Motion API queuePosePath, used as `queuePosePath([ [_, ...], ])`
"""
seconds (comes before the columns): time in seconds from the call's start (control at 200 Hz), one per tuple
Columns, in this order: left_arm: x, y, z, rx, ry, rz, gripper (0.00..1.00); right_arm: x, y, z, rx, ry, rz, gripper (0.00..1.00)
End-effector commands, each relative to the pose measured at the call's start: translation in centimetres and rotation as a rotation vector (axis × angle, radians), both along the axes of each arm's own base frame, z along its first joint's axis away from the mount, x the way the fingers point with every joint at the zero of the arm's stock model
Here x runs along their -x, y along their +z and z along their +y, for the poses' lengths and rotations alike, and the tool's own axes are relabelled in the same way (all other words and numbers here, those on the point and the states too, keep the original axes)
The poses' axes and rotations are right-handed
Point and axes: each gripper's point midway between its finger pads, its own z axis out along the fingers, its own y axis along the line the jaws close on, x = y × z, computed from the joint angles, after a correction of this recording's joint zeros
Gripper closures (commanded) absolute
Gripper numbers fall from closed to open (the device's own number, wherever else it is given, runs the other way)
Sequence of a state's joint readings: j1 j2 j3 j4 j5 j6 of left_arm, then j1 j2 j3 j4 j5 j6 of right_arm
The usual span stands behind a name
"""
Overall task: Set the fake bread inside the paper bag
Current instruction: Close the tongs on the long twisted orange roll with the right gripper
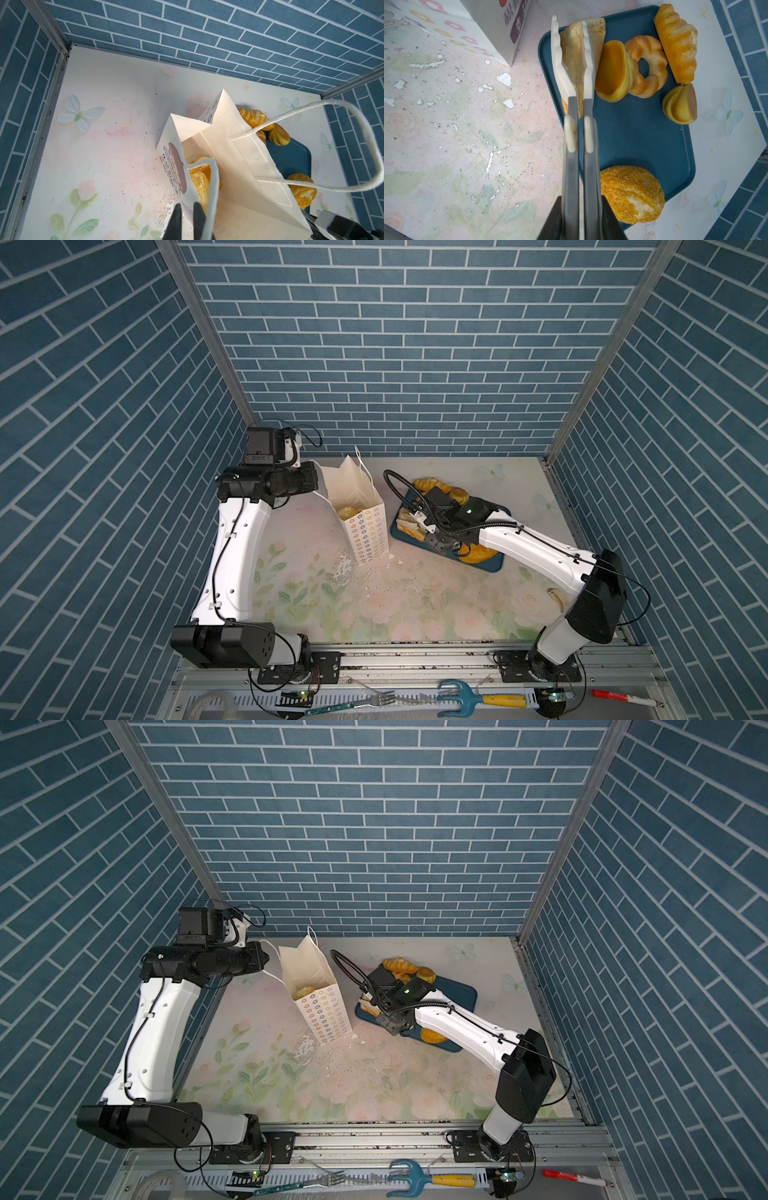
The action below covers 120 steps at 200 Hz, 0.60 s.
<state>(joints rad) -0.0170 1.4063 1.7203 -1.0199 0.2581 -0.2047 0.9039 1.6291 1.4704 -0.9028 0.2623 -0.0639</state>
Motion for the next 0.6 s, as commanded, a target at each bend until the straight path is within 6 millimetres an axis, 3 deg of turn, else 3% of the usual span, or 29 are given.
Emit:
queuePosePath([
  [0.0,0.1,0.6,0.0,0.012,-0.005,-0.011,0.85,-0.3,1.9,-0.4,-0.057,-0.037,-0.041,0.9],
  [0.305,1.2,0.0,-0.1,0.021,-0.005,-0.008,0.84,-0.1,0.9,-0.8,-0.054,-0.065,-0.004,0.9],
  [0.595,1.5,-0.3,-0.1,0.023,-0.003,-0.007,0.83,0.4,-2.1,-0.6,-0.007,-0.071,0.068,0.85],
])
